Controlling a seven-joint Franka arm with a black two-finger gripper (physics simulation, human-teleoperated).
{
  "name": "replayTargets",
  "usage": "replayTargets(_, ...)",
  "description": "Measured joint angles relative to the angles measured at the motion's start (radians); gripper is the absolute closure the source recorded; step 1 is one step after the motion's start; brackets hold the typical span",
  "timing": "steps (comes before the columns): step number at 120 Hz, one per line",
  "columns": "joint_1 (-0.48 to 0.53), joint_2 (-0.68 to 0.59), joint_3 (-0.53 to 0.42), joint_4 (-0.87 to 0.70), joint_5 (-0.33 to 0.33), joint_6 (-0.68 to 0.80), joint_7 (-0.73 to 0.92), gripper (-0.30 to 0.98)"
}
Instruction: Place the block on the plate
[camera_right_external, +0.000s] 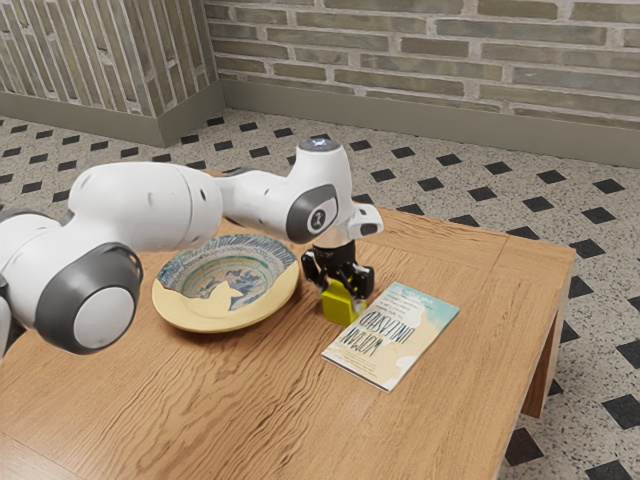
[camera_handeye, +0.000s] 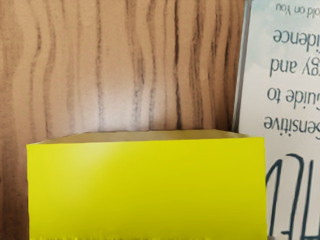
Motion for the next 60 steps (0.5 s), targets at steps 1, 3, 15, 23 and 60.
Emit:
replayTargets(1, 0.0, 0.0, 0.0, 0.0, 0.0, 0.0, 0.0, 0.22)
replayTargets(3, 0.0, -0.001, 0.0, 0.0, 0.001, 0.0, 0.0, 0.23)
replayTargets(15, 0.0, -0.003, 0.001, 0.0, 0.005, 0.0, 0.001, 0.3)
replayTargets(23, 0.0, -0.004, 0.001, 0.0, 0.007, 0.0, 0.0, 0.32)
replayTargets(60, 0.004, -0.115, 0.018, -0.055, 0.041, -0.013, -0.01, 0.36)
